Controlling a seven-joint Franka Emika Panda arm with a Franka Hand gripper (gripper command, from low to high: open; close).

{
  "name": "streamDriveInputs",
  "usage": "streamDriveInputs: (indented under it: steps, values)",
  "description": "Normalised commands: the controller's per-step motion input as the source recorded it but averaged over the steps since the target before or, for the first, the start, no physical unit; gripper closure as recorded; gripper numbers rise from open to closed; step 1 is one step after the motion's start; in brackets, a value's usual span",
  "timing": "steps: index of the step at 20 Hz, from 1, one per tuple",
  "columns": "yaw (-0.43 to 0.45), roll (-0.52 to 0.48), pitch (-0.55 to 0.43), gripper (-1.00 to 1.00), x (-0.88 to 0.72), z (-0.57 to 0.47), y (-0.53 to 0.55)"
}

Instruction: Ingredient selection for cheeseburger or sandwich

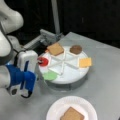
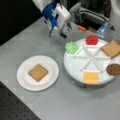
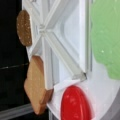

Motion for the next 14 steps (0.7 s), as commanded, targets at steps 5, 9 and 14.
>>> streamDriveInputs:
  steps: [5, 9, 14]
  values:
    - [0.089, 0.327, -0.101, -1.00, 0.20, -0.23, -0.30]
    - [0.076, 0.354, -0.127, -1.00, 0.17, -0.24, -0.26]
    - [0.072, 0.335, -0.127, -1.00, 0.13, -0.20, -0.23]
